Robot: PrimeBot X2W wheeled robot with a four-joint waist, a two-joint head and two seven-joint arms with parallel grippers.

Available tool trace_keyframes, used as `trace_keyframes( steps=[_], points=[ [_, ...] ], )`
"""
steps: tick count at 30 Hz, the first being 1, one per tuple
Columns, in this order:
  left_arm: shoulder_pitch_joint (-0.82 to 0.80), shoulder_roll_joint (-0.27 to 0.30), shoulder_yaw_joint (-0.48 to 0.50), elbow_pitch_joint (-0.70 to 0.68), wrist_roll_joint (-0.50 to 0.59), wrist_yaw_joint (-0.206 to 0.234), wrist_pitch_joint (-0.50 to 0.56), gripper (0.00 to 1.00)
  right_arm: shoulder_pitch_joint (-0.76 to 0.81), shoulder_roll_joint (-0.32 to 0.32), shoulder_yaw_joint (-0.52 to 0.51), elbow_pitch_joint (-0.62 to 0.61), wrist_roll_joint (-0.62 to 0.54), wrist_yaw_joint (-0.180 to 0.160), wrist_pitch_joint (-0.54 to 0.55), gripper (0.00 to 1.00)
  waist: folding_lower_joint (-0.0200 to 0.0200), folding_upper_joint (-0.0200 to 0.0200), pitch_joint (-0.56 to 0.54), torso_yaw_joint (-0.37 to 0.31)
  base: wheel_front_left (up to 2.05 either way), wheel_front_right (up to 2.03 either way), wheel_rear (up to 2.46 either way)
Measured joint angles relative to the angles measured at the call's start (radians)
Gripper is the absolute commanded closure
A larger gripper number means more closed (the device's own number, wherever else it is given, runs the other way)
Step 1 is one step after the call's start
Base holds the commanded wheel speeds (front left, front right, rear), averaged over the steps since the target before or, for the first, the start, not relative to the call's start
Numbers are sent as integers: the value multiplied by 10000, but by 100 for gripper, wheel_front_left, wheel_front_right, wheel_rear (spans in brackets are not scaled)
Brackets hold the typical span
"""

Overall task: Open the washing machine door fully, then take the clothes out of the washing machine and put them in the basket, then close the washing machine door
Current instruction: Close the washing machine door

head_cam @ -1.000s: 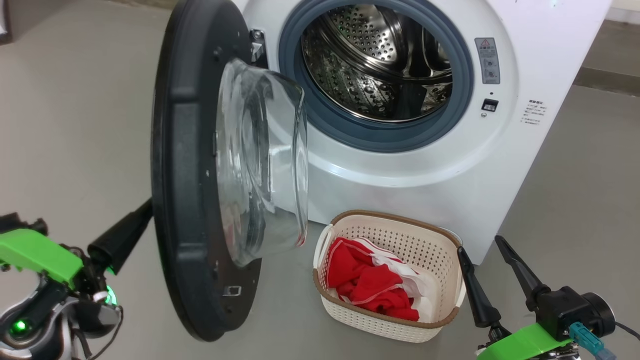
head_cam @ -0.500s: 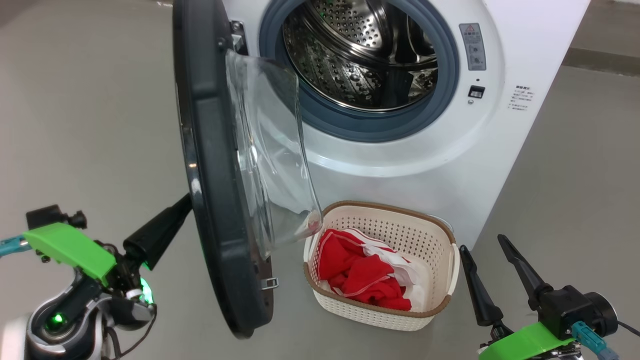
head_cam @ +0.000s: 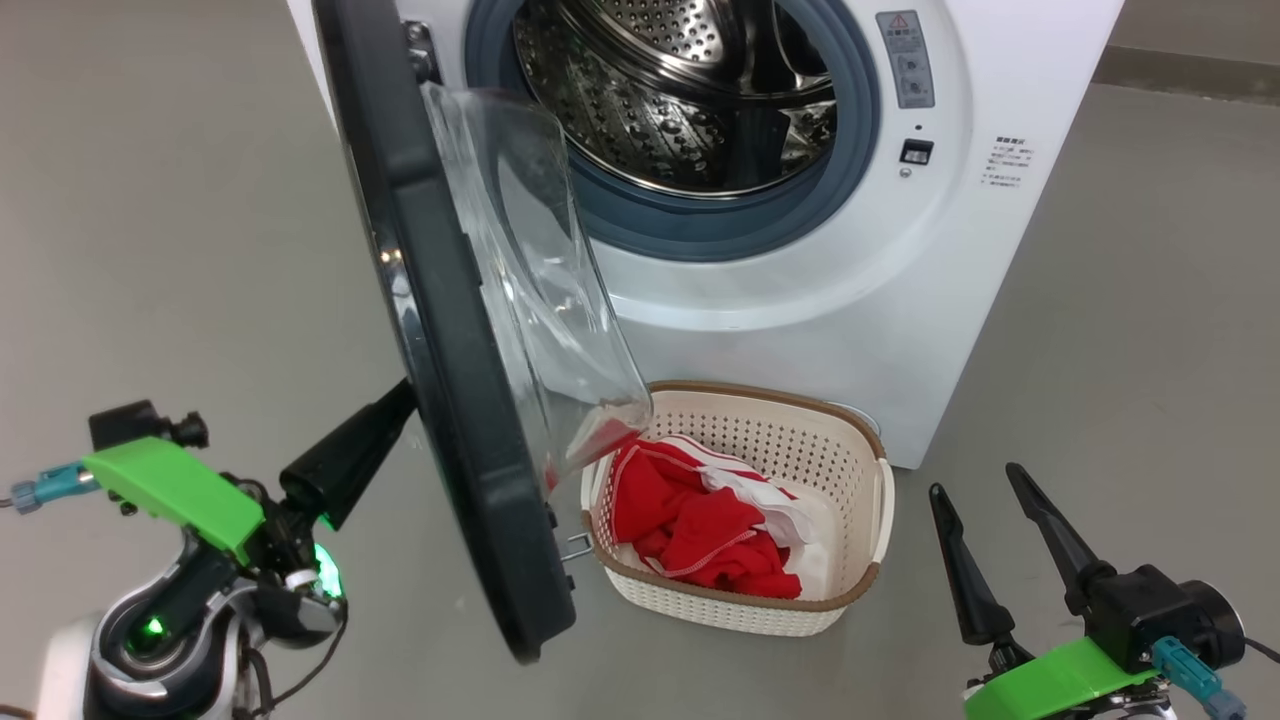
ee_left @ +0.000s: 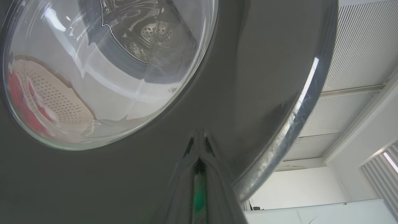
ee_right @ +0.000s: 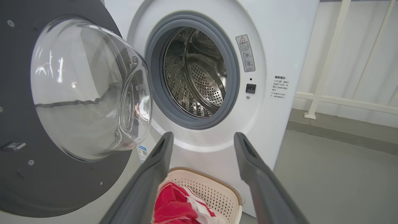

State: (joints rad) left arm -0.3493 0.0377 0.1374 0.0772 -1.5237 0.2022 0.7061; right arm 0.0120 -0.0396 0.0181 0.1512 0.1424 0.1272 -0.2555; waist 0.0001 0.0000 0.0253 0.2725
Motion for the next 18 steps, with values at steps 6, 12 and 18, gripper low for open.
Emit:
trace_keyframes(
  steps=[6, 12, 18],
  points=[
    [-66, 2, -336, -4, -82, -104, -316, 100, -189, -2, -38, 15, 0, 0, 0, 0, 0, 0, 119, -196, 0, 0, 0],
    [-80, 2, -537, -2, -196, -119, -627, 100, -201, -2, -35, 59, 6, 0, 0, 0, 0, 0, 192, -366, 0, 0, 0],
    [-262, 2, -851, 10, -491, -194, -836, 100, -241, -4, -25, 63, 180, 0, 0, 0, 0, 0, 324, -593, 0, 0, 0]
  ],
)
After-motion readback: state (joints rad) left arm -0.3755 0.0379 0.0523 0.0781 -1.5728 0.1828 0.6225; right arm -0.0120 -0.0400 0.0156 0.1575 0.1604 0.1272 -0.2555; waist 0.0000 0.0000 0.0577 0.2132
